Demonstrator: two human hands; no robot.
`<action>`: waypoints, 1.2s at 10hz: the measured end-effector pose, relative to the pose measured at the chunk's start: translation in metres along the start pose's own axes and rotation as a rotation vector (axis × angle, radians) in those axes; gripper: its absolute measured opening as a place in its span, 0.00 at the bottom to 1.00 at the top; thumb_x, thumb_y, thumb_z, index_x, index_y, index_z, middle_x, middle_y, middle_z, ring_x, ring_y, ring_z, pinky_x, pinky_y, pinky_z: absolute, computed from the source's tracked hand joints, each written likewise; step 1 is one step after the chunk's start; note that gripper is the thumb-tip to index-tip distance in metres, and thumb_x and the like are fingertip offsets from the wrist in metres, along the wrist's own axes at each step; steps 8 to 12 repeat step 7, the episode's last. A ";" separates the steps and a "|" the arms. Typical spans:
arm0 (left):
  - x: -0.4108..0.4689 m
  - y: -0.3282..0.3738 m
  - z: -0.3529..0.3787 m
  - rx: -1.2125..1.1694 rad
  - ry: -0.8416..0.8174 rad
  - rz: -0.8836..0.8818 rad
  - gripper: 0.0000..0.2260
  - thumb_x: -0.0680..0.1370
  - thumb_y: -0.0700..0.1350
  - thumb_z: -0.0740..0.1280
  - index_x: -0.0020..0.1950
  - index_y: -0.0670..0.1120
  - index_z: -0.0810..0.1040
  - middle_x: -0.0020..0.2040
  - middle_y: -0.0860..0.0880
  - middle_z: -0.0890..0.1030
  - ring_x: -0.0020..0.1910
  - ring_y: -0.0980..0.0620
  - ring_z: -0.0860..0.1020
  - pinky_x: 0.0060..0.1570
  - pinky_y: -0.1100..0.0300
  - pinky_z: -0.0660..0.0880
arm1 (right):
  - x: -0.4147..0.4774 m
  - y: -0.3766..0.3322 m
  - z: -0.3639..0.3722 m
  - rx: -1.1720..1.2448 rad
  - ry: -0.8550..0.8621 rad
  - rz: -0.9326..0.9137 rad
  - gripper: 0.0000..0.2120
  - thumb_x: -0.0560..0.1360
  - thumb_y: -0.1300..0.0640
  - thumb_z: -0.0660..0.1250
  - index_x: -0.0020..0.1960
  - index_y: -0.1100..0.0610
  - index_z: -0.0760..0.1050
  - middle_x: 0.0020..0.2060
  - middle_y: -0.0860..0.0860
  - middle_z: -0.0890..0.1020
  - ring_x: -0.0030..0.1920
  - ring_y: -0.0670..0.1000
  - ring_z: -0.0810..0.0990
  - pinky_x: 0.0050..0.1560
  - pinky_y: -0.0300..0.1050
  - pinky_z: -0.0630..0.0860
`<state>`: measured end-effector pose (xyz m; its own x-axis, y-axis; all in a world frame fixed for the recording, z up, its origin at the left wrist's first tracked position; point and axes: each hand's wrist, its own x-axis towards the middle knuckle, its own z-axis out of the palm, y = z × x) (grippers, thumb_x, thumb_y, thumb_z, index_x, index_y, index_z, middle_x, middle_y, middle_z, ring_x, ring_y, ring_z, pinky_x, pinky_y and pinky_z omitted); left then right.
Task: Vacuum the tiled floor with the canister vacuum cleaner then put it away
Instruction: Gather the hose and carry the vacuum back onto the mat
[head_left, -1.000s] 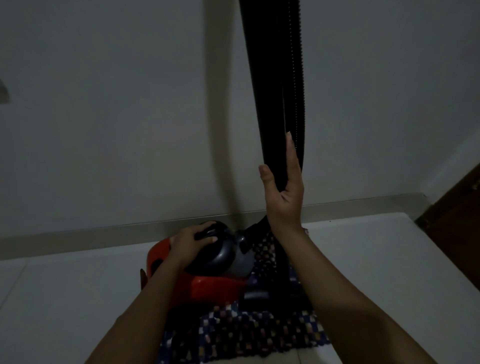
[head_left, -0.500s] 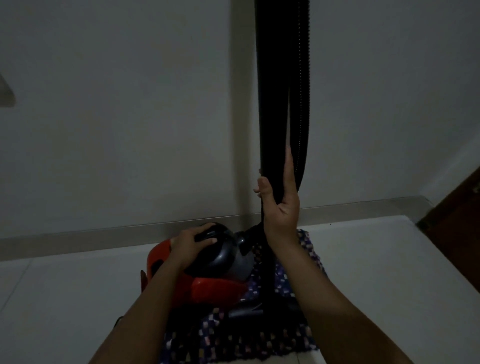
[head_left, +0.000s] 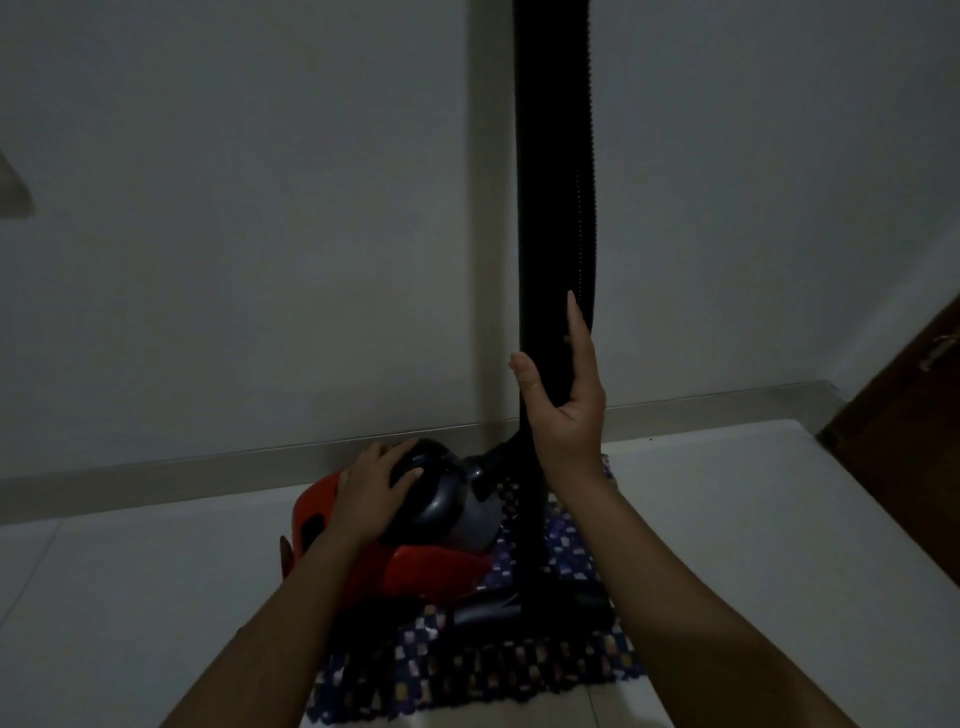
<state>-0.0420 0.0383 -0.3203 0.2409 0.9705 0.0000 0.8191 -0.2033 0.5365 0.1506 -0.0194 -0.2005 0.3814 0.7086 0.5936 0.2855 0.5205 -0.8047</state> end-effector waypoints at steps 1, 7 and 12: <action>-0.001 0.005 -0.006 0.022 -0.004 0.010 0.20 0.78 0.48 0.64 0.70 0.49 0.71 0.62 0.43 0.76 0.62 0.43 0.72 0.60 0.50 0.71 | -0.002 -0.006 -0.003 0.008 0.008 0.019 0.29 0.76 0.62 0.68 0.69 0.42 0.61 0.70 0.46 0.70 0.71 0.42 0.67 0.70 0.36 0.64; -0.014 0.047 -0.062 0.054 0.123 0.110 0.26 0.79 0.50 0.62 0.75 0.42 0.62 0.76 0.43 0.62 0.75 0.46 0.60 0.73 0.52 0.58 | -0.003 -0.028 -0.049 -0.293 -0.321 0.237 0.29 0.79 0.51 0.62 0.77 0.50 0.55 0.73 0.44 0.63 0.72 0.40 0.60 0.71 0.37 0.57; -0.014 0.047 -0.062 0.054 0.123 0.110 0.26 0.79 0.50 0.62 0.75 0.42 0.62 0.76 0.43 0.62 0.75 0.46 0.60 0.73 0.52 0.58 | -0.003 -0.028 -0.049 -0.293 -0.321 0.237 0.29 0.79 0.51 0.62 0.77 0.50 0.55 0.73 0.44 0.63 0.72 0.40 0.60 0.71 0.37 0.57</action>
